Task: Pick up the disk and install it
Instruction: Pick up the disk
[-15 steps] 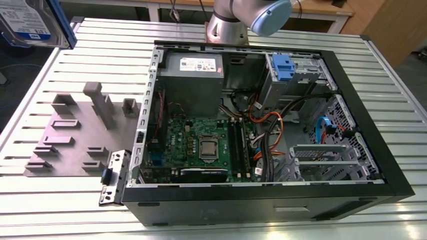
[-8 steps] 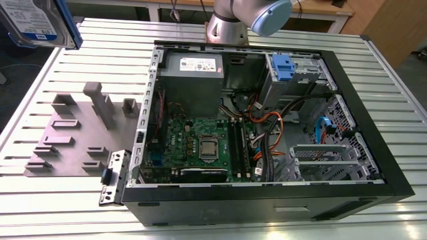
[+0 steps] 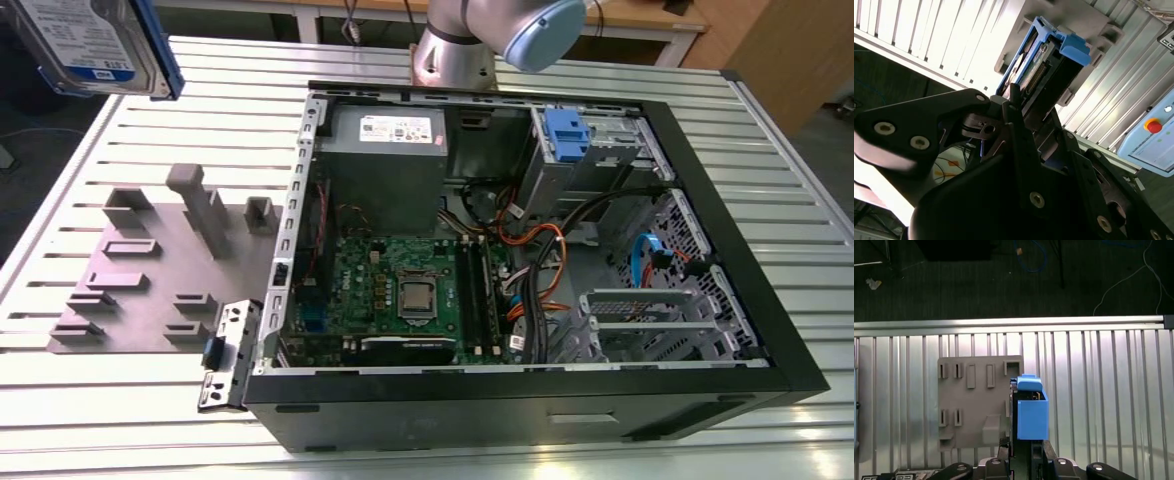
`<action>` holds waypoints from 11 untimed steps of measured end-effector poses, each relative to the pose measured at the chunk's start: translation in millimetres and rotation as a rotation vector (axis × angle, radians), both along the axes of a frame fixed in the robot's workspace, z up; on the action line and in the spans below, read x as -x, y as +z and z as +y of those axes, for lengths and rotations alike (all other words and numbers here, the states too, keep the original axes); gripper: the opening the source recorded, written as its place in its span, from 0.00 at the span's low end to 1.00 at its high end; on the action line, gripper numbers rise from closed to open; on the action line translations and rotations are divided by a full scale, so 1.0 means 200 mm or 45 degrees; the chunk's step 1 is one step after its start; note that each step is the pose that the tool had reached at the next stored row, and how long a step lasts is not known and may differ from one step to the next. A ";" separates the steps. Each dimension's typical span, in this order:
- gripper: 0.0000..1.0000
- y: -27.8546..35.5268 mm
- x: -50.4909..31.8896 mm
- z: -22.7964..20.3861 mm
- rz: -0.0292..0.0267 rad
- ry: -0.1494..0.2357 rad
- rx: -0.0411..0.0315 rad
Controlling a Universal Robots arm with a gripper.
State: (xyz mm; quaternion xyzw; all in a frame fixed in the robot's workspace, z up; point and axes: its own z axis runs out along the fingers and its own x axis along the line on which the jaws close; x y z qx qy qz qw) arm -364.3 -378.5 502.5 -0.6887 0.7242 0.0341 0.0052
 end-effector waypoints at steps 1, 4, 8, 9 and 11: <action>0.35 0.000 -0.011 0.000 0.0000 0.000 0.0001; 0.35 0.000 -0.050 0.000 0.0000 0.000 0.0000; 0.35 -0.001 -0.108 0.000 0.0000 0.000 0.0001; 0.35 -0.001 -0.125 0.000 0.0000 0.000 0.0001; 0.35 -0.001 -0.158 0.000 0.0000 0.000 0.0001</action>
